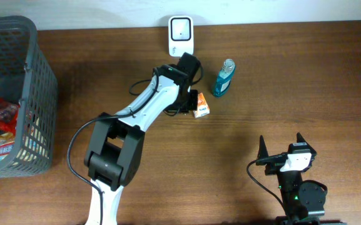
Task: Scan the item barcode
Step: 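Carry the clear snack bag toward the scanner with the left gripper, then return the left gripper to the basket and grasp the red snack bag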
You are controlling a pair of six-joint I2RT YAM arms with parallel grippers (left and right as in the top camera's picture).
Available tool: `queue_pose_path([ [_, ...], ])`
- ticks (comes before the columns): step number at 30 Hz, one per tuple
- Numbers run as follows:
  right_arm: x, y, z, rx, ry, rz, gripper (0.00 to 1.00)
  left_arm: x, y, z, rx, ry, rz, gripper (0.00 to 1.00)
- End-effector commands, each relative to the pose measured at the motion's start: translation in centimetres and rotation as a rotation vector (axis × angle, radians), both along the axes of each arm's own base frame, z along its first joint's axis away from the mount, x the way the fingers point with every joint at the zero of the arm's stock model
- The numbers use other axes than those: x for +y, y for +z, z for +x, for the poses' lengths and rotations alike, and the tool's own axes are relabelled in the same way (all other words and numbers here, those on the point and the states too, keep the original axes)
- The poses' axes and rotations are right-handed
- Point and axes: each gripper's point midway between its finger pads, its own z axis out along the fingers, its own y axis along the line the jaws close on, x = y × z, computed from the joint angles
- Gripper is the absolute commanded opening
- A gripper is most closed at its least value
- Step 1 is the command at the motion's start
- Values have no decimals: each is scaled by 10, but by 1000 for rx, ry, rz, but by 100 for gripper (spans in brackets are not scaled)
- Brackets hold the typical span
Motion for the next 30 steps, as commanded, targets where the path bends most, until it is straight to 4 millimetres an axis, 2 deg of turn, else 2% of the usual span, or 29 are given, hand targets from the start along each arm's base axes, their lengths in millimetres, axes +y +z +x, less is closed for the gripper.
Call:
queue_pose_path([
  [1,1,-4,0,6,1,0,98,-10,3,-7,15,-27,-21,89],
  [2,1,-4,0,6,1,0,98,-10,3,-8,20,-28,-17,94],
  [6,1,-4,0,6,1,0,98,-5,20,-4,11,-82,2,96],
  [10,1,-4,0,6,1,0,98,13,66,14,-45,-44,59,96],
  [13,1,-4,0,6,1,0,98,40,107,34,-130,10,140,96],
  [16,1,-4,0,6,1,0,98,74,155,47,-206,80,195,95],
  [17,1,-4,0,6,1,0,98,89,177,50,-236,112,201,96],
  [21,1,-4,0,6,1,0,98,133,232,59,-342,219,196,98],
  [23,1,-4,0,6,1,0,98,162,260,62,-401,290,180,99],
  [28,1,-4,0,6,1,0,98,239,306,66,-520,471,173,99],
  [30,1,-4,0,6,1,0,98,283,316,65,-550,569,191,99],
])
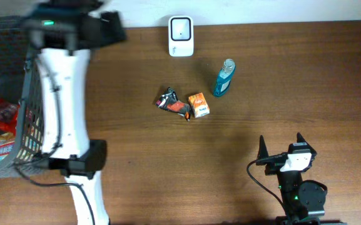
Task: Scan the item barcode
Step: 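Return the left gripper to the basket and grasp the red snack bag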
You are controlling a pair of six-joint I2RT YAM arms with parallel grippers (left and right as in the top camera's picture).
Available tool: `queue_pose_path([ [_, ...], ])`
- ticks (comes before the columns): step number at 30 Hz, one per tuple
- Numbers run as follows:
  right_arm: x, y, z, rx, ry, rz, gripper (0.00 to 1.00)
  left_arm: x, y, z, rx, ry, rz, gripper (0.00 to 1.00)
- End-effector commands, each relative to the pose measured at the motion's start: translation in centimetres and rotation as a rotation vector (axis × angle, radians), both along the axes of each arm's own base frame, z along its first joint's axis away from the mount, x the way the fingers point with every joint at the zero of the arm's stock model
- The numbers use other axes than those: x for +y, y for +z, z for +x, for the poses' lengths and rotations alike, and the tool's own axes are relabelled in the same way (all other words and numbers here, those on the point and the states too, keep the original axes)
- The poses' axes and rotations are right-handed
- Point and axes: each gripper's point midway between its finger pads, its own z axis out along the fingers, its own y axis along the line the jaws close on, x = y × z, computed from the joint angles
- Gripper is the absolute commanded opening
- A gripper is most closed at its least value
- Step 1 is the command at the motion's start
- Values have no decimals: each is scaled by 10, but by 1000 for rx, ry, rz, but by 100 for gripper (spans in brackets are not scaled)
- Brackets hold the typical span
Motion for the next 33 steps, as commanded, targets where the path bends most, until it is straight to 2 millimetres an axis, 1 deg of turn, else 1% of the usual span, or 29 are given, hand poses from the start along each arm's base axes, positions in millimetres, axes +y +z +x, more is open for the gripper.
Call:
queue_pose_path([
  [1,1,-4,0,6,1,1,98,75,19,-4,-60,159,26,99],
  [2,1,-4,0,6,1,1,98,114,20,-9,-62,243,29,99],
  [5,1,-4,0,6,1,1,98,169,19,-22,-61,368,32,99],
  [7,1,-4,0,6,1,1,98,214,17,-39,-59,485,24,99],
  [8,1,-4,0,6,1,1,98,233,16,-47,-53,529,25,99],
  [9,1,-4,0,6,1,1,98,260,10,-61,-33,595,24,99],
  [11,1,-4,0,6,1,1,98,282,0,-74,-1,649,19,99],
  [13,1,-4,0,6,1,1,98,299,-14,-84,48,692,7,99],
  [15,1,-4,0,6,1,1,98,312,-30,-92,89,740,-14,99],
  [16,1,-4,0,6,1,1,98,321,-43,-95,119,770,-28,99],
  [18,1,-4,0,6,1,1,98,327,-62,-97,163,784,-49,99],
  [20,1,-4,0,6,1,1,98,326,-88,-90,203,765,-107,99],
  [21,1,-4,0,6,1,1,99,326,-98,-87,218,759,-119,99],
  [24,1,-4,0,6,1,1,98,327,-131,-82,264,754,-132,99],
  [27,1,-4,0,6,1,1,98,328,-171,-74,300,744,-138,99],
  [30,1,-4,0,6,1,1,98,333,-198,-70,302,748,-135,99],
  [33,1,-4,0,6,1,1,98,342,-225,-73,309,770,-109,100],
])
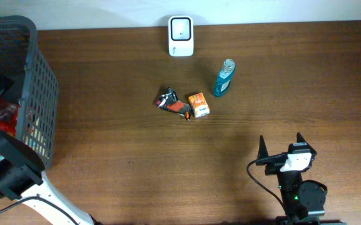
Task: Scan the item barcode
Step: 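Return the left gripper to the basket and grasp the red snack bag, then carry the red snack bag to the table near the scanner and release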
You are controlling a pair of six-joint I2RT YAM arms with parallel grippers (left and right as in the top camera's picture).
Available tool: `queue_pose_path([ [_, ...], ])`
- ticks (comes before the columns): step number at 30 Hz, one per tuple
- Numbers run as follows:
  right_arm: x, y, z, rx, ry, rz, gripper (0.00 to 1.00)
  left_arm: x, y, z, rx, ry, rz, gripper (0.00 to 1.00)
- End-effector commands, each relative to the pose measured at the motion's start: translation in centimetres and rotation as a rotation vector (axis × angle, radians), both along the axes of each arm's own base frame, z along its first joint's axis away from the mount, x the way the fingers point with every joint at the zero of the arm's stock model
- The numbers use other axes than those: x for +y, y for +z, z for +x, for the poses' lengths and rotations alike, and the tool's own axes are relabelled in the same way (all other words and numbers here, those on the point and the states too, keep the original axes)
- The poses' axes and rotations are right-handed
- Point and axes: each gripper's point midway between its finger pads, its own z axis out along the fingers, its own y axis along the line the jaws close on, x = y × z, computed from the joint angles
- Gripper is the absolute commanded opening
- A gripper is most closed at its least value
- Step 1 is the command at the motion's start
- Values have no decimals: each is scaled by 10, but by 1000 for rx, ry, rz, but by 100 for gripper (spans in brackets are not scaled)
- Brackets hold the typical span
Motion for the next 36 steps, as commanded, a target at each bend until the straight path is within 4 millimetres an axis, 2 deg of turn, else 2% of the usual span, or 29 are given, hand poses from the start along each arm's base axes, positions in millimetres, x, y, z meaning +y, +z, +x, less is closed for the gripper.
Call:
queue_pose_path([
  [1,1,-4,0,6,1,0,98,5,-36,-7,41,20,0,96],
  [4,1,-4,0,6,1,0,98,5,-57,-6,37,18,2,92],
  [13,1,-4,0,6,1,0,98,1,-100,-8,35,14,4,86],
  [14,1,-4,0,6,1,0,98,0,-104,-10,38,14,1,78],
  [17,1,-4,0,6,1,0,98,-2,-112,-14,48,16,-5,40],
  [19,1,-4,0,6,1,0,98,-2,-112,-15,54,3,-3,26],
  [22,1,-4,0,6,1,0,98,0,-111,-15,68,-28,10,15],
  [25,1,-4,0,6,1,0,98,2,-102,-16,67,-25,22,5],
  [26,1,-4,0,6,1,0,98,2,-95,-14,58,-25,28,2],
  [30,1,-4,0,6,1,0,98,8,-54,-6,-12,-23,78,1],
  [36,1,-4,0,6,1,0,98,6,39,4,-177,-31,194,0],
])
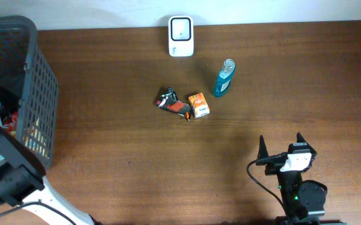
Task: Scan the item barcode
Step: 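Carry the red snack bag to the table near the scanner and release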
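Observation:
The white barcode scanner [181,35] stands at the table's far edge. In the middle of the table a small dark packet [171,103] lies against an orange box [199,104], with a blue bottle [224,78] to their right. My left arm [5,175] reaches into the grey basket [39,94] at the left edge; its gripper is out of view. At the near right, my right gripper [280,139] rests open and holds nothing.
The basket holds red snack packs [11,115], mostly hidden by my left arm. The right arm's base [299,197] sits at the table's front edge.
My left arm has shifted slightly up inside the basket and covers more of the red packs. The items on the table and the right arm have not moved.
My left gripper was at the dark packet beside the orange box, below the scanner. Then the packet lay free on the table and the arm stood over the basket's edge. After that the arm was folded at the left edge, reaching into the basket, where it stays.

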You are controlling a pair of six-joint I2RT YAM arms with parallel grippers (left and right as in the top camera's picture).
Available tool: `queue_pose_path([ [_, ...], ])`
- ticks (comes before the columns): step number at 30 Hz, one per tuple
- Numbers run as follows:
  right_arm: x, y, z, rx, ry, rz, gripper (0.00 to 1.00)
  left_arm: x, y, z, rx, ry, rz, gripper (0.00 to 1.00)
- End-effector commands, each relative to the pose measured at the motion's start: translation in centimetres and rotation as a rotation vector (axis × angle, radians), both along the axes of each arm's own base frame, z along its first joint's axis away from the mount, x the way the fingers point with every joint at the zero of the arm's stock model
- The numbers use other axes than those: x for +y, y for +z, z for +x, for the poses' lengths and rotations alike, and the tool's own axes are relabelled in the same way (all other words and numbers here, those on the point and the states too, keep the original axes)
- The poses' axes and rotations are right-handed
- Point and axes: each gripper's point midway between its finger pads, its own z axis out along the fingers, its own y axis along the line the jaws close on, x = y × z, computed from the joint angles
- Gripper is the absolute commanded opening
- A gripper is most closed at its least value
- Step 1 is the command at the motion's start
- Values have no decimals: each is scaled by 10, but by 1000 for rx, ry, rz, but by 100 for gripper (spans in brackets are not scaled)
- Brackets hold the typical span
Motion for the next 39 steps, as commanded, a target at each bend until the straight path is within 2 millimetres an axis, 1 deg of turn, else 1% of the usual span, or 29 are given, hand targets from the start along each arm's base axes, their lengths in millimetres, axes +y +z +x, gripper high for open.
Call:
queue_pose_path([
  [1,1,-4,0,6,1,0,98,-2,110,11,-203,-23,133,0],
  [3,1,-4,0,6,1,0,99,-10,142,10,-280,-37,145,0],
  [5,1,-4,0,6,1,0,98,-25,183,9,-389,-77,150,0],
  [6,1,-4,0,6,1,0,98,-36,208,9,-459,-110,151,0],
  [8,1,-4,0,6,1,0,99,-59,249,10,-588,-188,139,0],
  [9,1,-4,0,6,1,0,98,-67,260,11,-626,-216,133,0],
  [10,1,-4,0,6,1,0,98,-79,277,10,-679,-256,123,0],
  [12,1,-4,0,6,1,0,98,-108,307,8,-777,-352,92,0],
  [14,1,-4,0,6,1,0,98,-140,330,4,-850,-441,52,0],
  [15,1,-4,0,6,1,0,99,-152,336,4,-870,-470,31,0],
  [16,1,-4,0,6,1,0,98,-172,341,5,-894,-504,-10,0],
  [18,1,-4,0,6,1,0,98,-206,343,11,-910,-579,-86,0],
  [20,1,-4,0,6,1,0,98,-238,337,16,-894,-652,-149,0],
  [22,1,-4,0,6,1,0,98,-276,322,20,-839,-719,-226,0],
  [25,1,-4,0,6,1,0,98,-320,299,26,-763,-797,-303,0],
  [26,1,-4,0,6,1,0,98,-336,288,30,-725,-821,-319,0],
  [27,1,-4,0,6,1,0,99,-349,275,34,-682,-835,-318,0],
  [29,1,-4,0,6,1,0,99,-367,250,41,-599,-855,-291,0],
  [31,1,-4,0,6,1,0,98,-385,220,46,-507,-867,-271,0],
  [33,1,-4,0,6,1,0,98,-405,182,50,-385,-886,-258,0],
  [34,1,-4,0,6,1,0,98,-416,158,53,-315,-897,-247,0],
  [37,1,-4,0,6,1,0,98,-436,119,58,-218,-924,-240,0],
  [39,1,-4,0,6,1,0,99,-446,88,62,-144,-935,-223,0],
])
